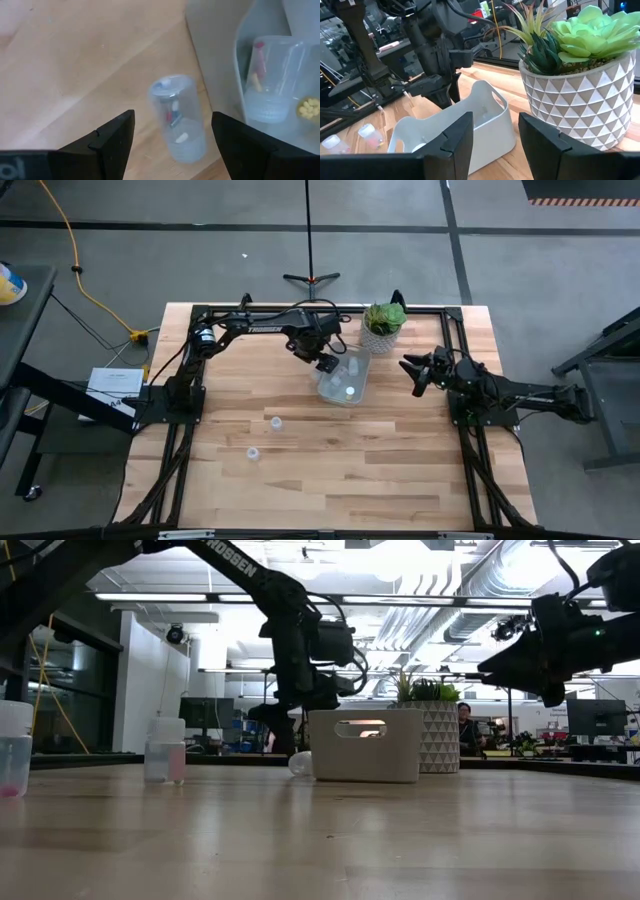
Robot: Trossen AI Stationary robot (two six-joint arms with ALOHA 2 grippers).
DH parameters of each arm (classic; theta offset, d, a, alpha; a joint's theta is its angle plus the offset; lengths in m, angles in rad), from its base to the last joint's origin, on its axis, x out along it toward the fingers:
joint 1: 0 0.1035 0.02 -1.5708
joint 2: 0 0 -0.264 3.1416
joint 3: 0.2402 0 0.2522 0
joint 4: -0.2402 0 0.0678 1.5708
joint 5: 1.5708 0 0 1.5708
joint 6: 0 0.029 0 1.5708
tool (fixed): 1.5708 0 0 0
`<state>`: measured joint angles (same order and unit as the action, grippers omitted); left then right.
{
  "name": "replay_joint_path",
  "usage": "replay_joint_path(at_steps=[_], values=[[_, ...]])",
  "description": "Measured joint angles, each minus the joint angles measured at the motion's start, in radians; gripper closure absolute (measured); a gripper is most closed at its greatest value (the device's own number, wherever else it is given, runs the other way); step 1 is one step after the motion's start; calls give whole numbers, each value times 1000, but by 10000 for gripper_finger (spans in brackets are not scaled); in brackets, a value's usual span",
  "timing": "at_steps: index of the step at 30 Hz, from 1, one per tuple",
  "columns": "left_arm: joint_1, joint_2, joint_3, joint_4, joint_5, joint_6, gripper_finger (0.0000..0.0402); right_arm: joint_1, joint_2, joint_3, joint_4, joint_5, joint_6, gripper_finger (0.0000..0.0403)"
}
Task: Pick and place pill bottles into a basket
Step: Put the transparent pill bottle into the white bin
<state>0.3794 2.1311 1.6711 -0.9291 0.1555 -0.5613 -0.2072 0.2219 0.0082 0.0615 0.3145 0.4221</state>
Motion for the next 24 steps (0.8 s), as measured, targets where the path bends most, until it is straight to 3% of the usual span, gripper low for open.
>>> replay_joint_path(at_steps=[11,24], values=[[0,0,0,-13,-11,9,101,0,1,1,64,-14,28,253],[0,0,0,45,-37,38,101,0,0,128,79,-48,-114,253]])
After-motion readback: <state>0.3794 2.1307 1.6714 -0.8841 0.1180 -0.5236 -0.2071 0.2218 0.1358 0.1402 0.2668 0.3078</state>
